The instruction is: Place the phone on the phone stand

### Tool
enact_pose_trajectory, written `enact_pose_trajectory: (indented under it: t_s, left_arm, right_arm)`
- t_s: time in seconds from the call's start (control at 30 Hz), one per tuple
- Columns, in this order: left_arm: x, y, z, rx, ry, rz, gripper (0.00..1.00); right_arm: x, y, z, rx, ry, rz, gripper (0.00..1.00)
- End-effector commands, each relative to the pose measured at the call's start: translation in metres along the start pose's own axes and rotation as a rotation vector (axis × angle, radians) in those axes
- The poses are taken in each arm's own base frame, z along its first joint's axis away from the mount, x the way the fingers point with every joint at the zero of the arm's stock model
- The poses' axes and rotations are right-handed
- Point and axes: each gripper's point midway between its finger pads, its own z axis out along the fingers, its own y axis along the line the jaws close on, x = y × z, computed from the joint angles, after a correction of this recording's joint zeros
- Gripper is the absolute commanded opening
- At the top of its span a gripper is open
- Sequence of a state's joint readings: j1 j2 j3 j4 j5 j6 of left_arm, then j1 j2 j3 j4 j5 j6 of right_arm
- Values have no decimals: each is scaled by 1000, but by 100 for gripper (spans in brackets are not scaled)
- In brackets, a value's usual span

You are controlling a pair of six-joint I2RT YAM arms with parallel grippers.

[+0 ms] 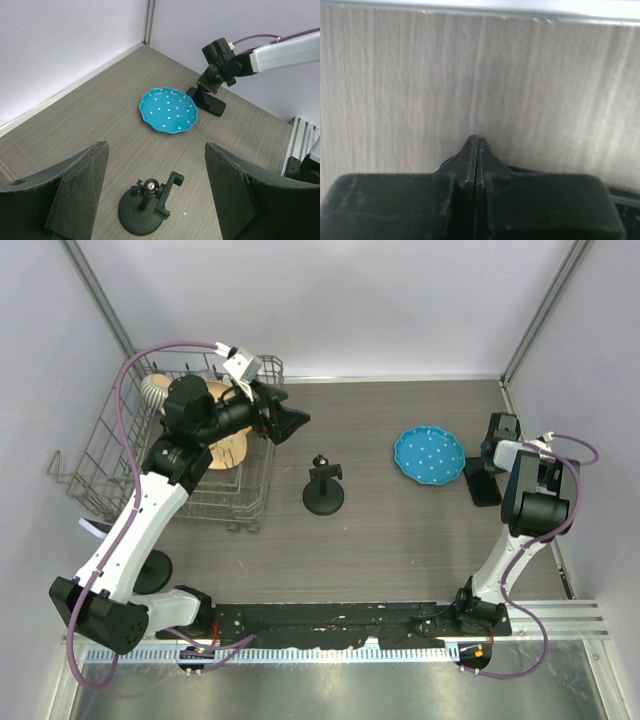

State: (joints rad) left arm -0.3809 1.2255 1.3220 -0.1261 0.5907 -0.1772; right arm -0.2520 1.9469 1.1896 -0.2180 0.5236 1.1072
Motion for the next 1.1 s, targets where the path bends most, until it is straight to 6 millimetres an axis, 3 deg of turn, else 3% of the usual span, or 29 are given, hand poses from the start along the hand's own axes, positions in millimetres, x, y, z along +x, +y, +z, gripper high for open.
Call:
enact_pose_trajectory:
  t_s: [0.0, 0.07, 0.1, 0.2, 0.37, 0.47, 0.57, 0.6, 0.63, 0.67, 0.8, 0.83, 0.87, 1.07]
  left_arm:
    - [-23, -9, -8, 21, -58, 45, 82]
    - [-22, -8, -7, 21, -56, 44, 82]
    - [-22, -9, -7, 24, -56, 41, 82]
    - [-20, -7, -5, 25, -53, 33, 82]
    - [-20, -3, -5, 21, -55, 31, 82]
    - [-20, -2, -6, 16, -54, 30, 82]
    - [-19, -1, -5, 16, -54, 27, 82]
    - [-20, -2, -6, 18, -56, 31, 82]
    - [-20, -1, -6, 16, -55, 30, 82]
    - [-21, -2, -7, 17, -58, 32, 82]
    - [-20, -3, -6, 21, -57, 30, 82]
    - [-21, -2, -7, 20, -58, 33, 82]
    - [-21, -3, -7, 21, -58, 33, 82]
    - [-20, -2, -6, 23, -57, 29, 82]
  right_arm:
    - [50, -58, -27, 25, 184, -154, 1]
    - [48, -59, -40, -18, 194, -153, 1]
    - [54, -70, -44, -19, 214, -188, 1]
    - [61, -69, -65, -94, 255, -251, 1]
    - [81, -53, -112, -251, 304, -453, 6]
    - [62, -44, -131, -329, 244, -474, 14]
    - [45, -37, -147, -418, 174, -491, 34]
    - [44, -35, -152, -442, 174, -500, 51]
    - [42, -30, -158, -480, 170, -507, 59]
    - [46, -27, -163, -517, 193, -533, 82]
    - [65, -17, -173, -516, 268, -655, 85]
    - [76, -29, -167, -456, 313, -707, 85]
    - [75, -23, -172, -446, 312, -720, 85]
    - [102, -33, -178, -427, 375, -832, 86]
